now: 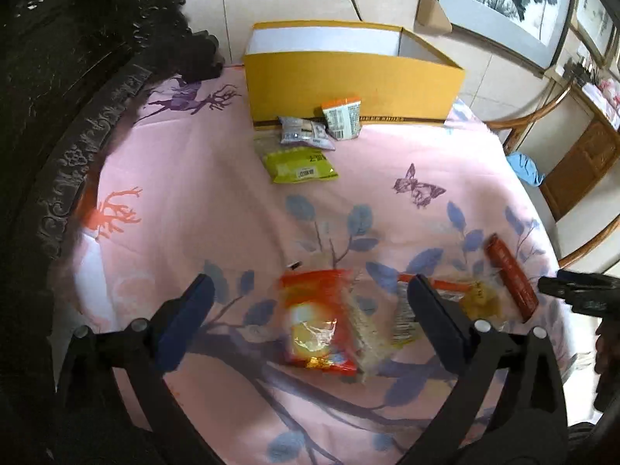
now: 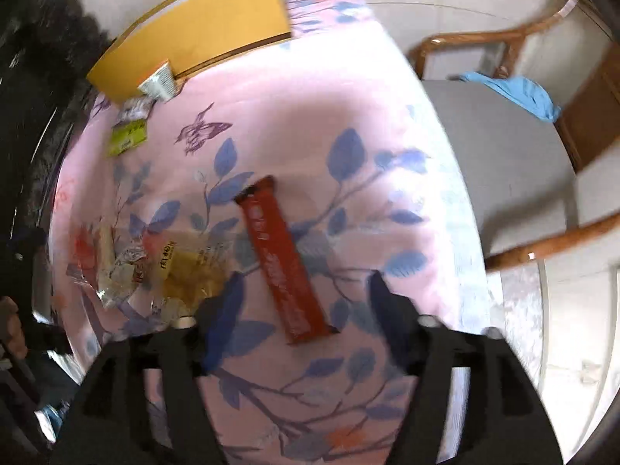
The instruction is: Organize snacks
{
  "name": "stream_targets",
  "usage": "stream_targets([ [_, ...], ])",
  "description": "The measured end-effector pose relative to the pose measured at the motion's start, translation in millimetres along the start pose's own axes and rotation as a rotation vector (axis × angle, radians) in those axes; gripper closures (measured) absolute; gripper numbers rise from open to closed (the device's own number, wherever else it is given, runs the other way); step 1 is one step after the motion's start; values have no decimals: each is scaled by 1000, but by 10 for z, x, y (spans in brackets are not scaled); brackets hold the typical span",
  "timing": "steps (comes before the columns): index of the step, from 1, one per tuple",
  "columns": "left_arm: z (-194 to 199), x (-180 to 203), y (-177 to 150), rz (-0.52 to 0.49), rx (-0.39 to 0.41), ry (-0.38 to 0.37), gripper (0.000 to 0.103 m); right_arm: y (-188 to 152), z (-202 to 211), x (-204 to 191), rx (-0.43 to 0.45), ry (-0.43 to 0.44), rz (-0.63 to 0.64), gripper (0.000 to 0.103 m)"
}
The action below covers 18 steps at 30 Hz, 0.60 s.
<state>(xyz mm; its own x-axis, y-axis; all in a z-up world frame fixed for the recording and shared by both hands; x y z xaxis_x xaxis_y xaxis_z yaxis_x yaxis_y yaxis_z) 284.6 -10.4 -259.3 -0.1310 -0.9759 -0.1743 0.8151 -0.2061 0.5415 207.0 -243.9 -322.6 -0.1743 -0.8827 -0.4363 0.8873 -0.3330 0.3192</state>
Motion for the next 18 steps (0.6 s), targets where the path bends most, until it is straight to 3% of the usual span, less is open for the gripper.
stream_targets([
  [1,-74,7,-23,-5,-26,-13,2,2,1,6,6,-20,12,7],
  [3,-186,-22,-55,-5,-52,4,2,57,-51,-31,18,-69,55,7],
  [6,-386,-137,-109,-4,-88,53,2,183,-220,-185,54,-16,120,7],
  [9,-643,-200,-136,40,-110,69,3,189,-508,-204,-28,-63,169,50],
  [10,-782,-183,-176,44,-139,86,20,148,-563,-191,-46,-70,177,57],
  [11,-831,-170,-184,64,-134,61,24,104,-568,-229,-43,-77,220,60],
  [12,-841,-166,-180,90,-140,32,51,55,-583,-247,-60,-102,254,70],
  [13,-870,-131,-210,63,-193,37,62,27,-585,-260,-66,-105,269,78],
  [15,-850,-87,-264,-16,-223,72,70,-22,-595,-252,-85,-63,241,78],
  [17,-816,-127,-304,2,-248,84,76,-21,-560,-179,-83,-3,171,79],
  [18,-780,-171,-316,27,-259,85,87,-46,-520,-163,-72,19,147,79],
])
Point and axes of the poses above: each gripper's, at about its wrist camera, not at the fingertips, and z roughly against the way its jaws point, x to its right, y to its top, the point moved 6 cm from there along -z, roughly the way its jaws point, and after that the axes turned 15 degrees about y, right-handed, at the moved point
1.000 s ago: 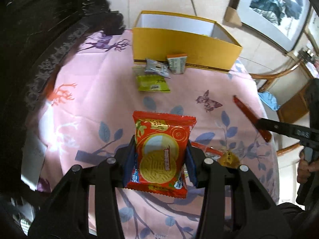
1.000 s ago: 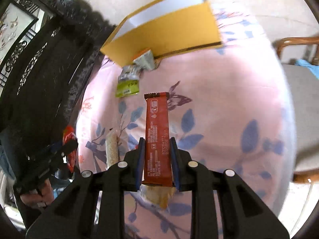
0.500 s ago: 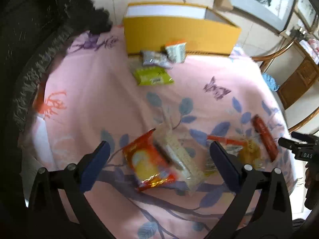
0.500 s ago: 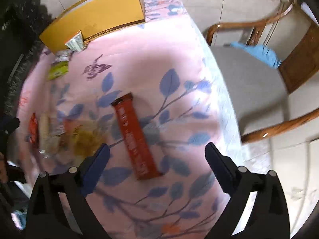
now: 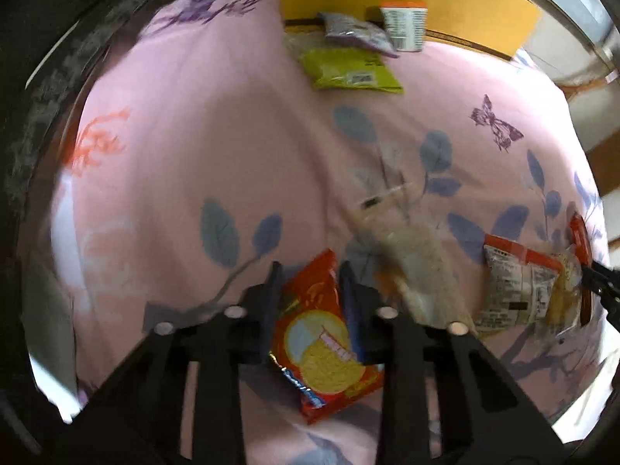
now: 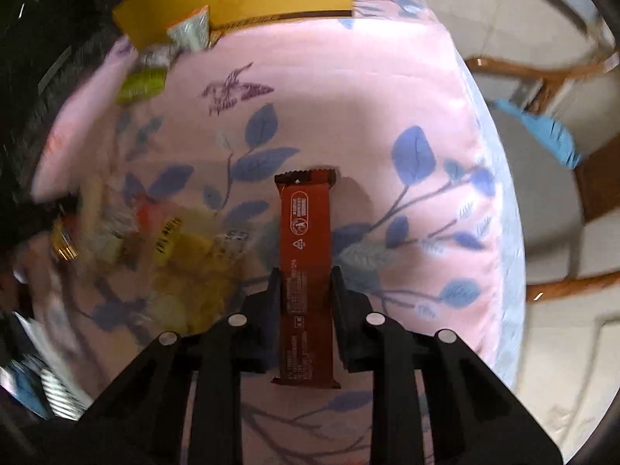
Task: Organize snacks
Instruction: 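Lift the red biscuit packet and chocolate bar toward the yellow box with both grippers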
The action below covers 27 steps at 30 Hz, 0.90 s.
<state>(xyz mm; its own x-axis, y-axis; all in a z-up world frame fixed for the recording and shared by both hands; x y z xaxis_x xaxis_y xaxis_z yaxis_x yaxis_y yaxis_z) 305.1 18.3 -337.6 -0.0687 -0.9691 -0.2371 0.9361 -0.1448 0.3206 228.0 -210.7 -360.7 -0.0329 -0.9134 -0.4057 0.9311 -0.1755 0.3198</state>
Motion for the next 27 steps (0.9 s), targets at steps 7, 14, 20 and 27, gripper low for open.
stream_targets([
  [7,565,-227,-34,53,105,-66,97,67,612,-2,152,112,-100,79],
  [14,583,-186,-343,79,63,-99,12,164,920,-47,212,120,-73,78],
  [20,86,117,-479,100,-57,-80,14,150,808,-205,134,129,-29,78],
  [27,573,-37,-350,28,28,-56,59,73,825,-266,113,161,-27,78],
])
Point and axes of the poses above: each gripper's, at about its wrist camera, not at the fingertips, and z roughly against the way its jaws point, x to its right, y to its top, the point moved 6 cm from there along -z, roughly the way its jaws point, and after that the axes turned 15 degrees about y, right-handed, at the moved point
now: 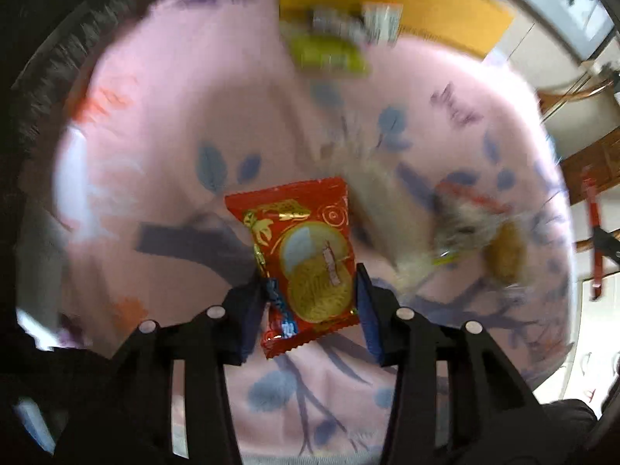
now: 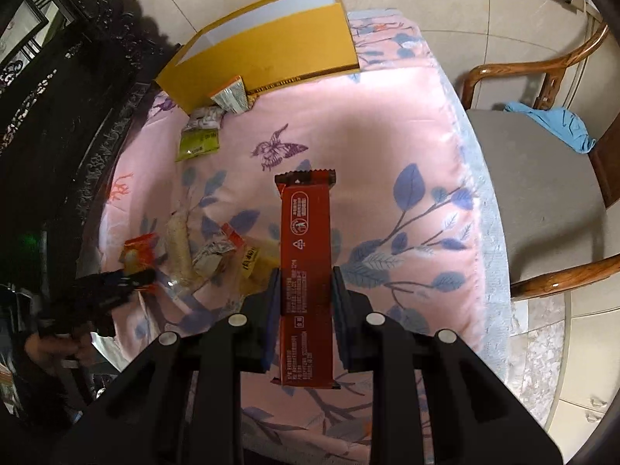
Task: Organize snacks
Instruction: 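Lift the red biscuit packet and chocolate bar toward the yellow box with both grippers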
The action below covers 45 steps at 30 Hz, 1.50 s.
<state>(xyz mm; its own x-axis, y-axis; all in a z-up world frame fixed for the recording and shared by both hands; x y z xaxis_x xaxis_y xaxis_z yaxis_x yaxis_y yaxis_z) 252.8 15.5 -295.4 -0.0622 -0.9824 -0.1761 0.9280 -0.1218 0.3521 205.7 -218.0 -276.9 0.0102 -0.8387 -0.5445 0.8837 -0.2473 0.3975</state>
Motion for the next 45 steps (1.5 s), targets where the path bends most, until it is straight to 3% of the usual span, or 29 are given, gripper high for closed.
stream_targets([
  [2,344,-75,110,-25,95,67,59,88,117,-60,34,12,20,78],
  [5,786,-65,281,-30,165,102,59,297,297,-215,95,32,60,78],
  [8,1272,95,472,-77,326,93,59,533,463,-397,152,44,103,78],
  [13,1434,336,805,-111,386,164,59,830,661,-690,193,32,221,78],
  [19,1545,443,1157,-131,455,104,59,1159,880,-732,230,-48,263,78],
  [22,1524,473,1392,-139,464,122,59,1357,930,-720,271,-72,262,78],
  [25,1498,414,1660,-81,481,119,59,1584,853,-743,278,-71,272,78],
  [37,912,186,2901,51,438,148,59,2765,51,-661,330,-21,203,78],
  [39,732,208,3165,40,448,141,59,2973,-125,-607,320,-2,185,78],
  [41,517,234,3338,16,412,179,59,3129,-273,-567,309,-11,185,79],
  [45,274,370,3559,-41,398,182,59,3369,-513,-443,287,-18,178,79],
])
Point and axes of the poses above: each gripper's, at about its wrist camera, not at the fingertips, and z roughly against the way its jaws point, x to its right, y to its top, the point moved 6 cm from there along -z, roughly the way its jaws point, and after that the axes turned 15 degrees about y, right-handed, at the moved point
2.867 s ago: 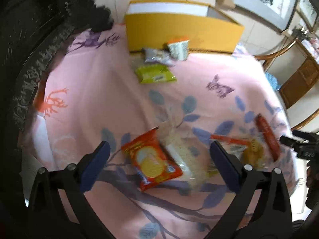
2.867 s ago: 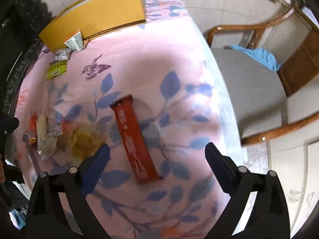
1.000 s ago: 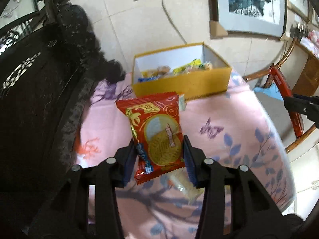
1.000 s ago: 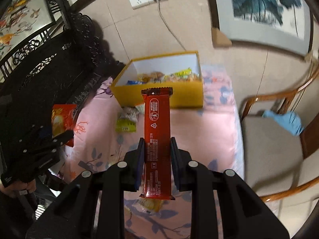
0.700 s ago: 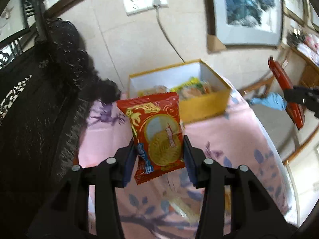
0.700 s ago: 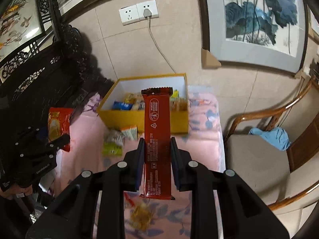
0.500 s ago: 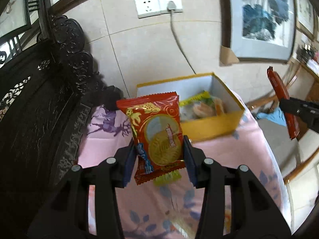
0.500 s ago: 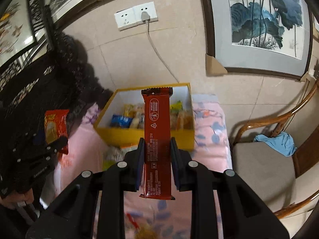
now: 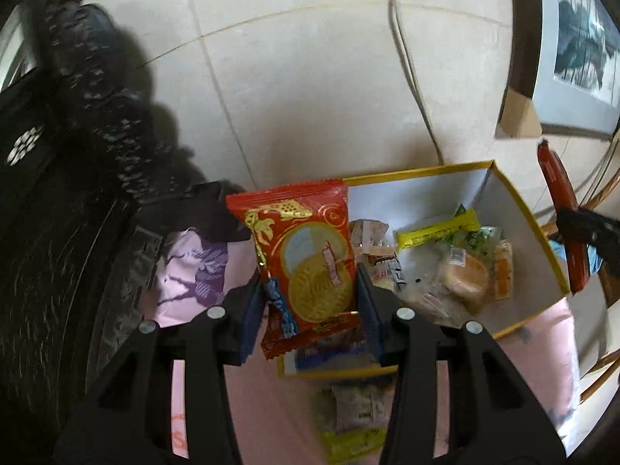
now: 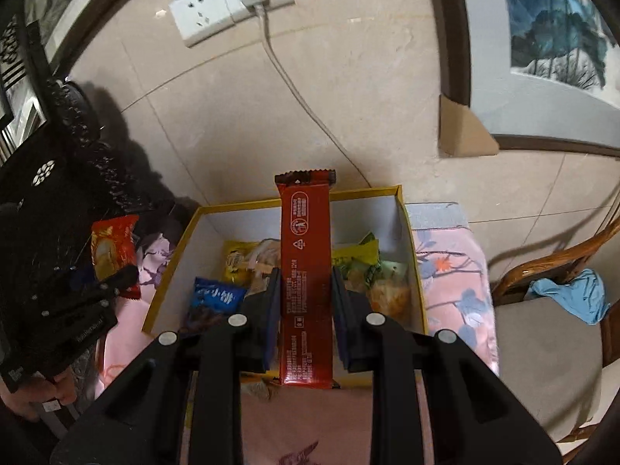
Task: Organize snacks
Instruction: 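Lift the red biscuit packet and chocolate bar toward the yellow box with both grippers, then open both grippers over the yellow box to drop the packet and bar, then grasp a clear rice-cracker packet with the right gripper beside the box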
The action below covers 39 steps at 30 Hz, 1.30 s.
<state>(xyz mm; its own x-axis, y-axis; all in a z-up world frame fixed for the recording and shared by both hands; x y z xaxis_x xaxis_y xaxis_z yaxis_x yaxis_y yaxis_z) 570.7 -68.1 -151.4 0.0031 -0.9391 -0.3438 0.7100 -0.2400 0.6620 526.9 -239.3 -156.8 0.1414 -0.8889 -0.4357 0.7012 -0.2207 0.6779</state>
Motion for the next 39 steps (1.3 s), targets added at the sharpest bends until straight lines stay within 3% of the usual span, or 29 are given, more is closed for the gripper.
stream_targets([
  [3,-74,156,14,-27,11,-42,57,87,-119,102,8,-7,-11,77],
  [4,-99,159,28,-7,11,-42,35,110,-163,131,5,-5,-16,72],
  [5,-132,125,42,37,10,-11,13,143,-233,156,-19,-15,-20,62],
  [6,-129,67,29,75,8,26,2,164,-272,187,-42,-53,-22,26],
  [7,-102,13,5,108,7,50,2,168,-266,199,-52,-93,-24,5],
  [8,-75,-40,-41,131,-13,45,2,177,-199,178,-39,-112,-25,1],
  [10,-8,-174,-227,162,-83,29,2,157,-38,109,-9,-88,-29,1],
  [14,178,-464,-785,183,-179,115,2,-286,314,105,-75,-106,-98,1],
  [20,402,-772,-1904,145,-324,251,2,-1669,467,346,-395,-269,-97,1],
  [24,398,-717,-2652,129,-462,232,2,-2331,389,399,-534,-280,-115,1],
  [26,382,-658,-2991,119,-541,228,2,-2332,242,224,-480,-258,-82,1],
  [29,470,-562,-3385,95,-614,201,2,-2111,-81,-164,-290,-133,-104,1],
  [32,672,-526,-3587,84,-612,198,2,-1860,-428,-379,-146,9,-171,1],
  [35,879,-501,-3740,84,-591,167,2,-1697,-733,-350,-79,187,-345,1],
  [39,967,-439,-3884,46,-583,118,2,-1660,-928,-322,1,346,-536,1],
])
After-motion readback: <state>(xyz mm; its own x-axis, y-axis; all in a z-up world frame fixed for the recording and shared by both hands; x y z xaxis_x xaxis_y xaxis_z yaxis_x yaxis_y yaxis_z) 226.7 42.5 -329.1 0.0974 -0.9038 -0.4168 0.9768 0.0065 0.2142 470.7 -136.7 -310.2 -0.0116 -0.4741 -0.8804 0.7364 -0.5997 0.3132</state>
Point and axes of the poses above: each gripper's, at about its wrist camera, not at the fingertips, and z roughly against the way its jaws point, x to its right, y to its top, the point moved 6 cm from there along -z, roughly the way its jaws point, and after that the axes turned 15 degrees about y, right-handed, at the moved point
